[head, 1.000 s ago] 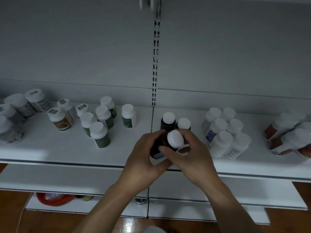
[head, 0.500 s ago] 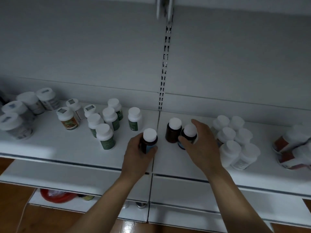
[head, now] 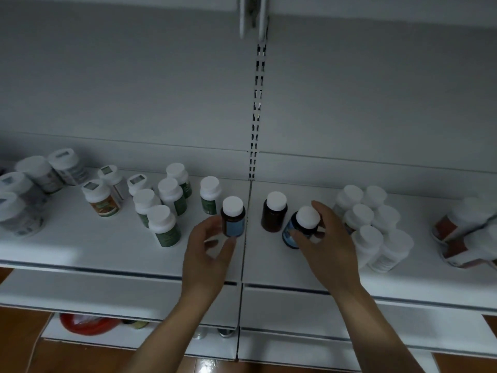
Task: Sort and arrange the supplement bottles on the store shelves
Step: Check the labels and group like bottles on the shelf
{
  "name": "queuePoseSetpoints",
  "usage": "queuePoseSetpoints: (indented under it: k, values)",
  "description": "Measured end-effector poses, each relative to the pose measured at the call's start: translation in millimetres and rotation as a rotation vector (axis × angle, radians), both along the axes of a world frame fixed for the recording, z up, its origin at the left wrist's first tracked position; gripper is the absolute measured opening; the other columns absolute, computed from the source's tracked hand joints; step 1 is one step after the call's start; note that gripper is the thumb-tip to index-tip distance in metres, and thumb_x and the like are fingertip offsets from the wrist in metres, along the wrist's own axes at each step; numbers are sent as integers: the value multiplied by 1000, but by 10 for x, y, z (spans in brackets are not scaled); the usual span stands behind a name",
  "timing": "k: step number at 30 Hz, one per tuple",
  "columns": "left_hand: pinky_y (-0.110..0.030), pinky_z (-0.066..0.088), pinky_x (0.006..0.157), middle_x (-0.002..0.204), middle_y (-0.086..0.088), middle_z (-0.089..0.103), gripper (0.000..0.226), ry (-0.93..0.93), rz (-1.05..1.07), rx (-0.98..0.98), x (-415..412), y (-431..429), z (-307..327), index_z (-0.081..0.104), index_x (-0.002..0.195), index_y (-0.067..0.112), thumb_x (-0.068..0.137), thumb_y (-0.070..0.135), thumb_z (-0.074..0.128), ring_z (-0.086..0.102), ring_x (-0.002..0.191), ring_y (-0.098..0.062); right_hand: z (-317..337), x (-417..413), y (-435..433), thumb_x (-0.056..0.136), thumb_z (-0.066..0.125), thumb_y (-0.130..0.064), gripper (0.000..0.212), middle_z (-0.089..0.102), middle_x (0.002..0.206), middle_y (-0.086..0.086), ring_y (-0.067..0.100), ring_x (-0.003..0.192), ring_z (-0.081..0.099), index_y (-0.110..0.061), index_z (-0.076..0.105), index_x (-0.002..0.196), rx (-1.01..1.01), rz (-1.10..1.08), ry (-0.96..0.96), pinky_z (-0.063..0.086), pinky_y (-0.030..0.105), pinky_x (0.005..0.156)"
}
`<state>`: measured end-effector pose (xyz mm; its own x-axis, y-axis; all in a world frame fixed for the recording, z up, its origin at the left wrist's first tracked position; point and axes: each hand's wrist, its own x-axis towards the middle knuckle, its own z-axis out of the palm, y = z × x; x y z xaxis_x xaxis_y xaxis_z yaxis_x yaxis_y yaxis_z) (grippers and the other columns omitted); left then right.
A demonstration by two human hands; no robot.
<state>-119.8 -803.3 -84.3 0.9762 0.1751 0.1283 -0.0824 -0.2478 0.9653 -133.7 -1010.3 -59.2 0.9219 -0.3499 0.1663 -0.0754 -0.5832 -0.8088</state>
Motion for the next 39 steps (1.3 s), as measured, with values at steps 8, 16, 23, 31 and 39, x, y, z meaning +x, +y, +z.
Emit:
queuePoseSetpoints:
  k: [8, 16, 23, 31, 39]
  values:
    - [-3, 37, 93, 125, 37, 49, 64, 26, -354, 74, -324, -164, 272, 42, 127, 50, 82, 20, 77, 46, 116, 15, 283, -343, 320, 75, 81, -23, 62, 54, 118, -35, -7, 105, 57, -51, 48, 120, 177, 183, -67, 46, 12, 86]
    - [-9, 50, 77, 110, 31, 62, 67, -6, -404, -105, -346, -282, 422, 53, 108, 58, 76, 5, 81, 57, 108, 11, 475, -523, 502, 73, 73, -32, 61, 55, 123, -20, 7, 114, 56, -35, 50, 129, -44, 297, -375, 42, 14, 94]
    - [-24, 53, 90, 118, 25, 62, 64, -41, -440, -110, -381, -262, 446, 52, 111, 65, 70, 24, 79, 57, 115, 1, 520, -563, 495, 72, 71, -37, 59, 56, 121, -24, 3, 111, 57, -34, 52, 128, -14, 295, -406, 41, 9, 91]
    - [-37, 48, 99, 122, 14, 64, 60, -235, -386, -191, -397, -117, 547, 55, 121, 41, 67, 29, 79, 60, 117, -17, 526, -528, 272, 71, 73, -25, 50, 71, 106, -10, 9, 103, 67, -26, 61, 120, 808, 334, -56, 56, 24, 77]
    - [-28, 46, 102, 129, 9, 62, 63, -319, -517, -250, -502, -162, 794, 56, 128, 37, 73, 18, 78, 58, 122, -16, 363, -544, 335, 74, 82, -33, 58, 64, 122, 19, 29, 105, 65, -6, 65, 123, 1431, 641, 93, 55, 38, 85]
